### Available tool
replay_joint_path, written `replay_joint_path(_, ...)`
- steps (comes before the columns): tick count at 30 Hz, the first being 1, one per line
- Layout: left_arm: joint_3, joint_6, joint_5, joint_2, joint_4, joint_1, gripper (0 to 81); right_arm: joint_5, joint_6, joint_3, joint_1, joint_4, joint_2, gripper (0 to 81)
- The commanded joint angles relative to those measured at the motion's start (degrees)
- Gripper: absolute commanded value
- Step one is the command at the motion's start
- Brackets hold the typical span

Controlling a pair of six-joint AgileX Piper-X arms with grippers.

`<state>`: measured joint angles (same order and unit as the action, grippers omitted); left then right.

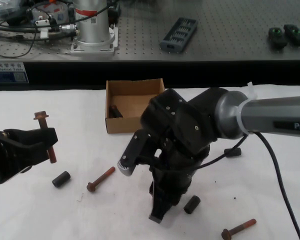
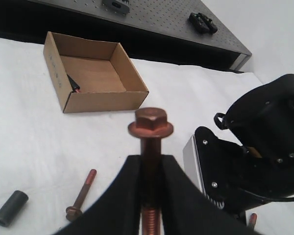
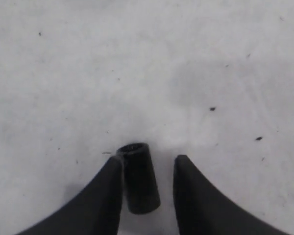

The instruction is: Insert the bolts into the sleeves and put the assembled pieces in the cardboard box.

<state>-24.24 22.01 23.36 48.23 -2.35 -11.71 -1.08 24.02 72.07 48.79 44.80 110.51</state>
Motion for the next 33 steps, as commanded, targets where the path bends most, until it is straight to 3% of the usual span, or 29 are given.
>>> replay_joint_path(1,-0.28,-0.55,0.53,-0.66,0.74,0.07,0.6,-0.8,1.25,0.38,0.03,6.65,0.36,26.3)
replay_joint_path(8,-0.28,-1.63,0.53,-0.66,0.74,0.07,0.6,-0.8,5.94,0.38,0.03,10.42,0.37,26.3)
replay_joint_path(33,-0.28,-1.63,0.53,-0.66,0.74,0.07,0.6,-1.82,6.4,7.57,0.45,10.06,2.89,26.3)
